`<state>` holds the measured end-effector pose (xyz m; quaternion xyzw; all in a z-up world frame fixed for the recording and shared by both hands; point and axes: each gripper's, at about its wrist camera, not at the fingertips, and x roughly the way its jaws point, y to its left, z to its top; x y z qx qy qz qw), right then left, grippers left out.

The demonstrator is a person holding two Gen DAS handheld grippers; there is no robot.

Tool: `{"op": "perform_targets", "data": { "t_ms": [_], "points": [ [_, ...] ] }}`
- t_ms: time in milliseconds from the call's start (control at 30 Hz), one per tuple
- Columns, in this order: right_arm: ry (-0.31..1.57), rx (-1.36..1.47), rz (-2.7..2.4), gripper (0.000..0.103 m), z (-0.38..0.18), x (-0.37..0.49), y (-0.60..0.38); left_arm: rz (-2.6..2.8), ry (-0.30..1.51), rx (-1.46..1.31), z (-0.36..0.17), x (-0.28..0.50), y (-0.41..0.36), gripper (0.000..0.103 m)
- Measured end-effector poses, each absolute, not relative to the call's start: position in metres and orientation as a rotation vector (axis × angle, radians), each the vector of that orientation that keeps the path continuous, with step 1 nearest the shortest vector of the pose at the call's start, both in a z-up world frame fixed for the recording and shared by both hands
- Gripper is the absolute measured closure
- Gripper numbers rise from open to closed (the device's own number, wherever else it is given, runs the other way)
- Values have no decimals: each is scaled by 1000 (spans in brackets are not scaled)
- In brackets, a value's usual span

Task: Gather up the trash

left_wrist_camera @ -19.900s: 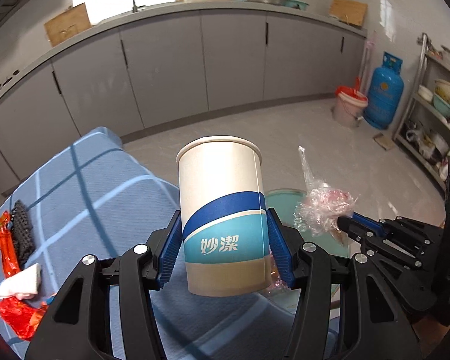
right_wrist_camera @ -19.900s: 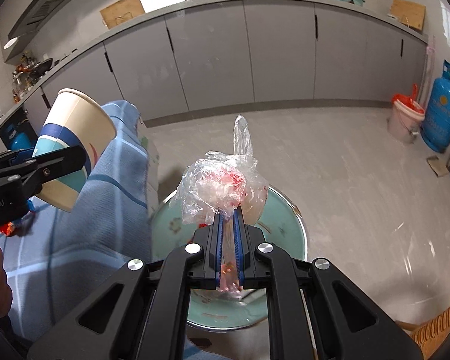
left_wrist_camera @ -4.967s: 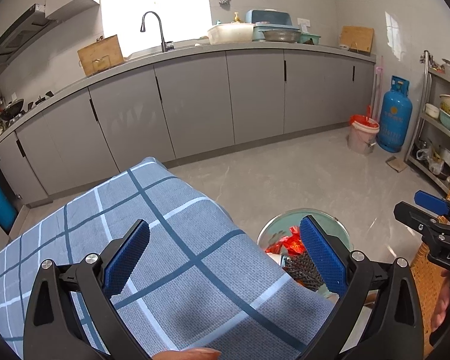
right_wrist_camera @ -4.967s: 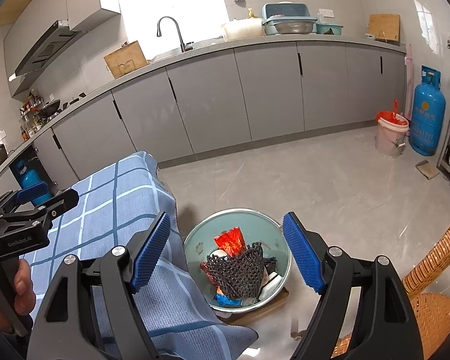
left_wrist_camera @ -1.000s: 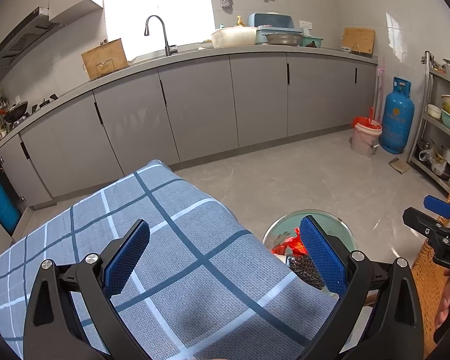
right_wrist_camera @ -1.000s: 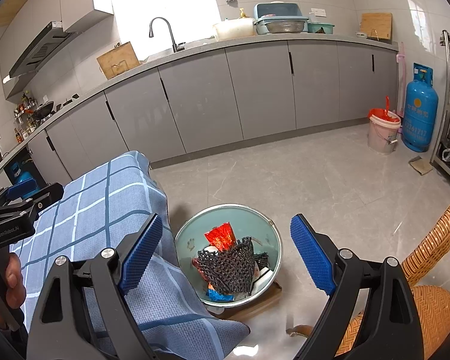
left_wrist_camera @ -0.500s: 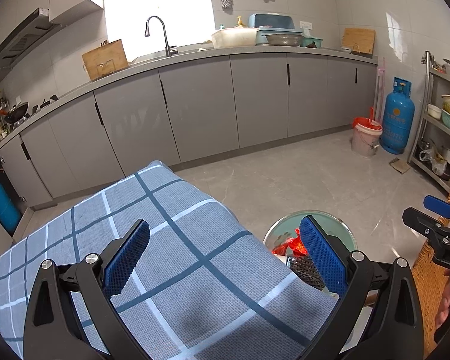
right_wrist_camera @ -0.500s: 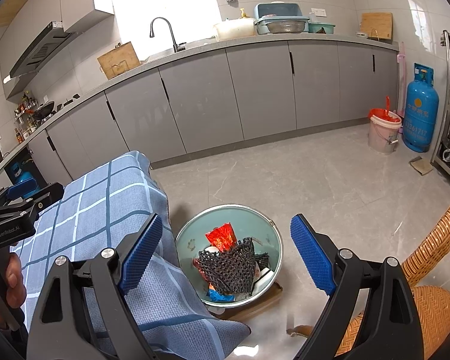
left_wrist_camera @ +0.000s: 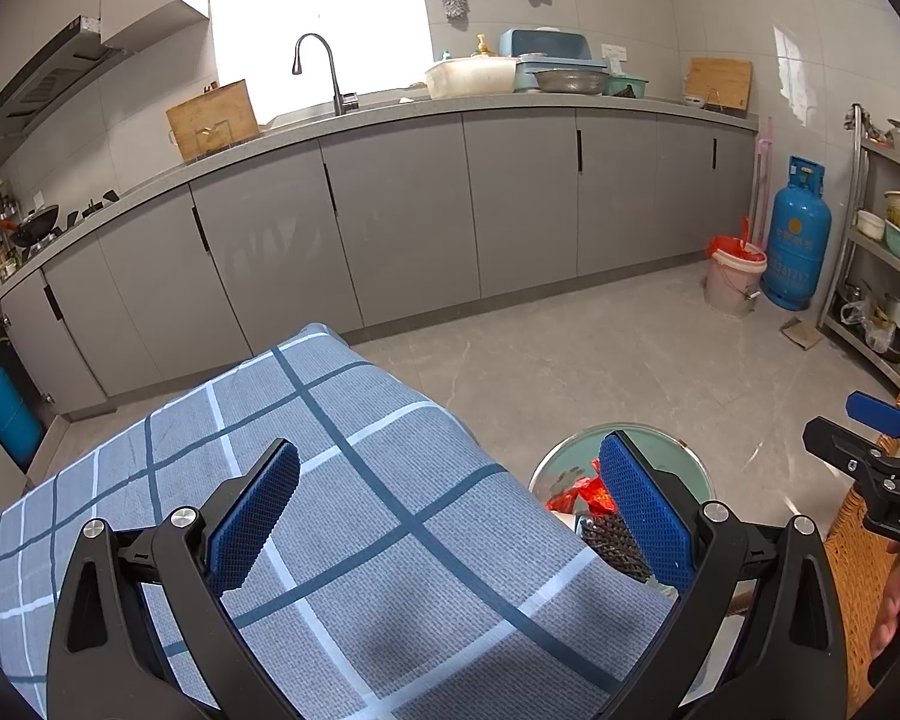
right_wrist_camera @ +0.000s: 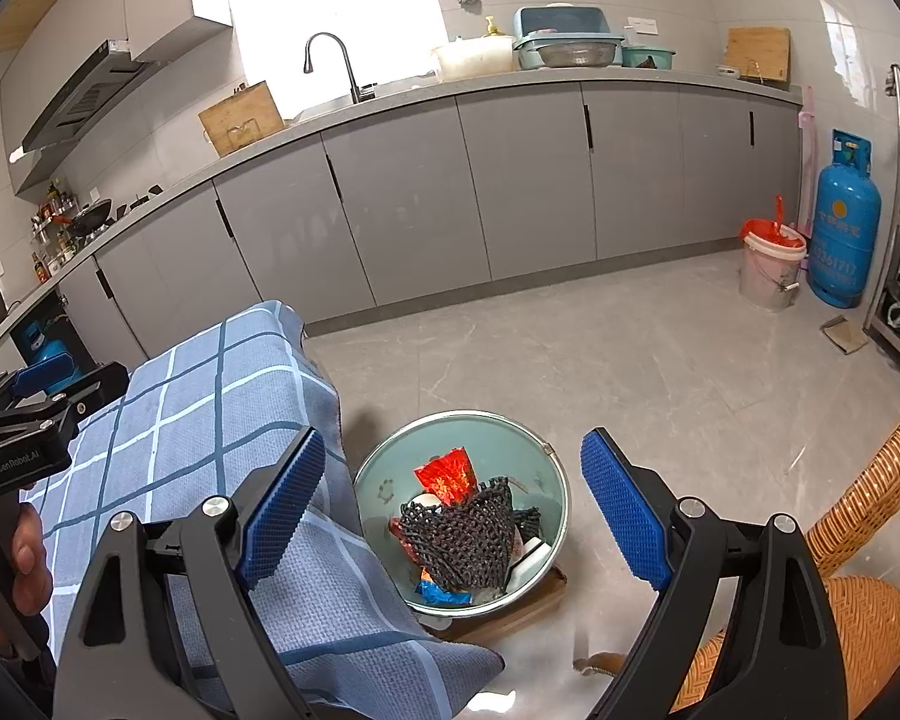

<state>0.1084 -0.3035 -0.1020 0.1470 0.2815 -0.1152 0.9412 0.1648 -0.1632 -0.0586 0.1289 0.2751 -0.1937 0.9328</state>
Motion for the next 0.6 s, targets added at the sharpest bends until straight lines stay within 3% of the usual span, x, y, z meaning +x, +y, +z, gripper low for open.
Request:
{"op": "perform_targets", "data": {
  "t_ms": [133, 200, 367, 433, 600],
  "points": [
    [576, 298, -232, 16, -103, 110, -302, -382, 546, 269, -56, 165, -163, 6],
    [575, 298, -232, 16, -102, 110, -302, -377, 537, 285, -55, 163, -166, 14],
    [581, 298, -233, 16, -103, 111, -302, -376, 549, 272, -55, 165, -165, 12],
    [584, 301, -233, 16, -104, 111, -303, -378, 564, 259, -55, 168, -164, 5],
    [589, 301, -229, 16, -106, 111, -302, -383, 571, 248, -58, 169, -161, 4]
  ]
}}
